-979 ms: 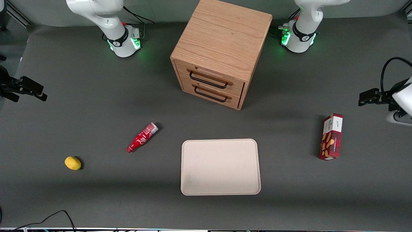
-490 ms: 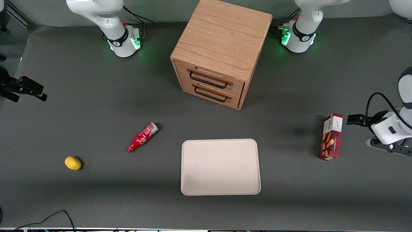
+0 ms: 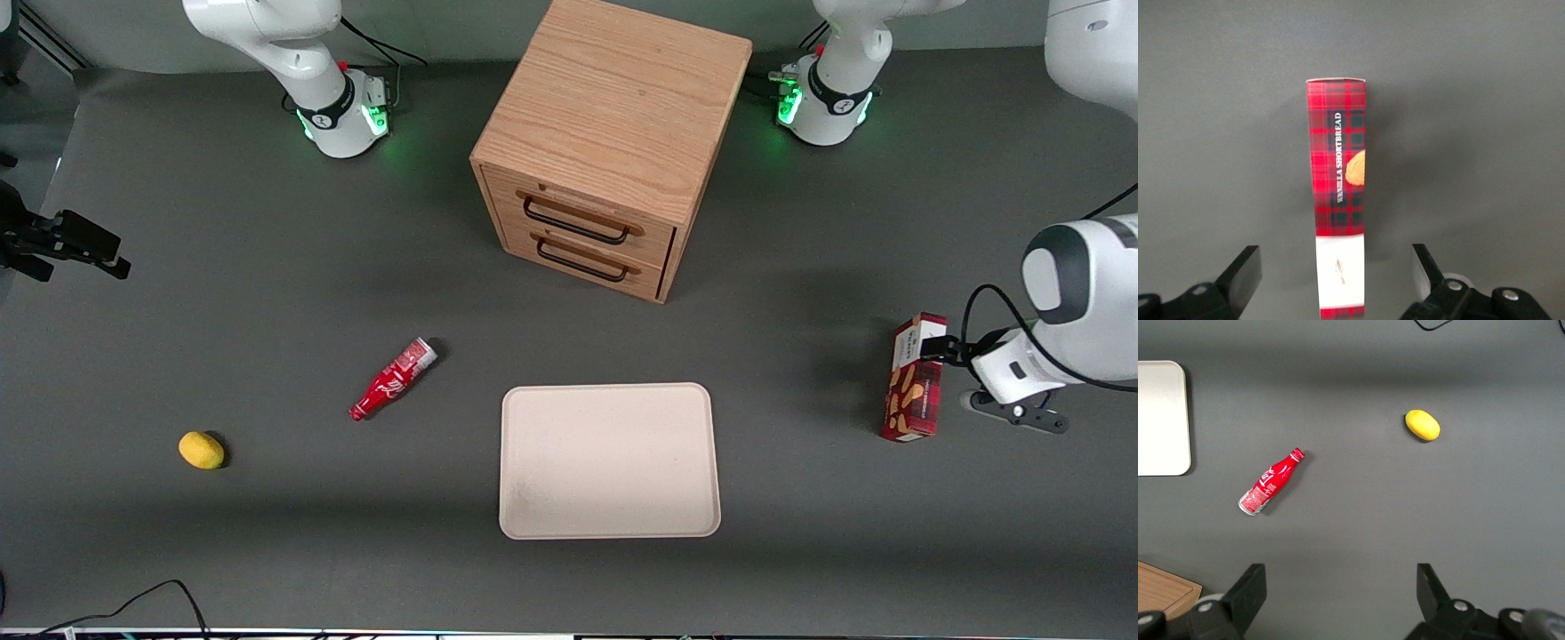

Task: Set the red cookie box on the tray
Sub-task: 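Move the left gripper down over the upright red tartan cookie box, then close the left gripper around the cookie box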

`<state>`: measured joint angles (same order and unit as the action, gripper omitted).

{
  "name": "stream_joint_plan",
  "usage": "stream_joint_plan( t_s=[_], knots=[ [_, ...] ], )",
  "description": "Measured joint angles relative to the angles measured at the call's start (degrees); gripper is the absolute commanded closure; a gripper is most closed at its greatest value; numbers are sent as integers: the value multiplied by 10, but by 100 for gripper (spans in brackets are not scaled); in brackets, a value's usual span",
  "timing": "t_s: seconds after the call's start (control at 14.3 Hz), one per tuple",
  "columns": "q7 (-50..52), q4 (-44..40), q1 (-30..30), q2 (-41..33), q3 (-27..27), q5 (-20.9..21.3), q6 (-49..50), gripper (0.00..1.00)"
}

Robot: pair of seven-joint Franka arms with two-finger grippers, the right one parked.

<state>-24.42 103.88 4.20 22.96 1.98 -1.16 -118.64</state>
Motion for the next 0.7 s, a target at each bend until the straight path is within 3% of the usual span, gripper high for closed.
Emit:
stream_joint_plan(
  t_s=[0.7],
  knots=[
    [-27,51,0,45,0,-3,-128,0]
  ],
)
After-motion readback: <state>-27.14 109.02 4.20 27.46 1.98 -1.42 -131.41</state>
